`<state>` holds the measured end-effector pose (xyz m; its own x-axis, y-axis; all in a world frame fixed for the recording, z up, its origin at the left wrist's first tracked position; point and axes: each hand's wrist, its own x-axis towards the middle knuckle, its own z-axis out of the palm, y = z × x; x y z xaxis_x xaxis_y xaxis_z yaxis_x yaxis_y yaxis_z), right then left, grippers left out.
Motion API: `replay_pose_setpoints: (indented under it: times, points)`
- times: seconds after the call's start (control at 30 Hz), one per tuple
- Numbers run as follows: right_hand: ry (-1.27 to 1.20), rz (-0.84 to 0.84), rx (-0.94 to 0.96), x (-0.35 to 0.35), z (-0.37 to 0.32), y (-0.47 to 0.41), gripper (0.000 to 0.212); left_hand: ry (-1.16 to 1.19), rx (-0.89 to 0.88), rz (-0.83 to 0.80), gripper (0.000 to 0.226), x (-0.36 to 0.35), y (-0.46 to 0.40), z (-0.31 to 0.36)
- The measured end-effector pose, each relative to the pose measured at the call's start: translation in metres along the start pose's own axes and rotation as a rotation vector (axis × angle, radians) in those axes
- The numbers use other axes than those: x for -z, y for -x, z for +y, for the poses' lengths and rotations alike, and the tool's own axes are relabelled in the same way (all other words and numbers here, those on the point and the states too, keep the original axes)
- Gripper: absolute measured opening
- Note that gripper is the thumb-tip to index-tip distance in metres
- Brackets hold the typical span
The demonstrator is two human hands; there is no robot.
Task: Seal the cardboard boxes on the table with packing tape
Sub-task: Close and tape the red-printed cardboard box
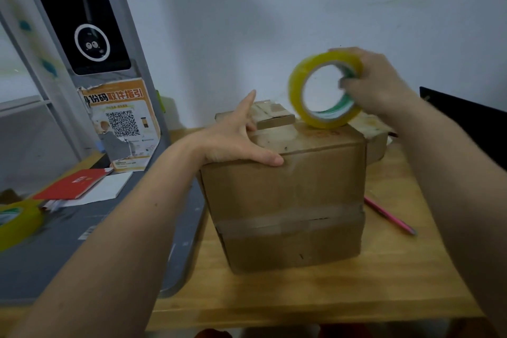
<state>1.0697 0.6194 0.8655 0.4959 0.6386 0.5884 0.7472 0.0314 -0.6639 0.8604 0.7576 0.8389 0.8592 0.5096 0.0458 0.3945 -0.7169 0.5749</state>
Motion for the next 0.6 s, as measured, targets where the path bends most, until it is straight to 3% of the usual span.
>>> replay_pose_setpoints:
  times: [0.07, 0.2, 0.33, 0.47, 0.6]
  points:
    - [0.010, 0.088, -0.037, 0.017, 0.008, -0.001, 0.046, -0.013, 0.005, 0.001, 0.147, 0.001, -0.001, -0.001]
    - [-0.179, 0.124, -0.227, 0.009, 0.020, 0.009, 0.018, -0.018, -0.008, -0.027, 0.141, 0.001, -0.005, 0.001]
    - [-0.523, 0.103, -0.443, -0.011, 0.030, 0.022, 0.023, -0.029, 0.001, -0.046, 0.139, 0.003, -0.007, 0.003]
    - [-0.437, 0.220, -0.435, -0.020, 0.031, 0.024, 0.014, -0.149, 0.023, -0.068, 0.142, -0.001, -0.019, 0.023]
    - [-0.373, 0.235, -0.384, -0.019, 0.030, 0.021, 0.017, -0.177, -0.070, -0.045, 0.138, -0.026, -0.037, 0.045]
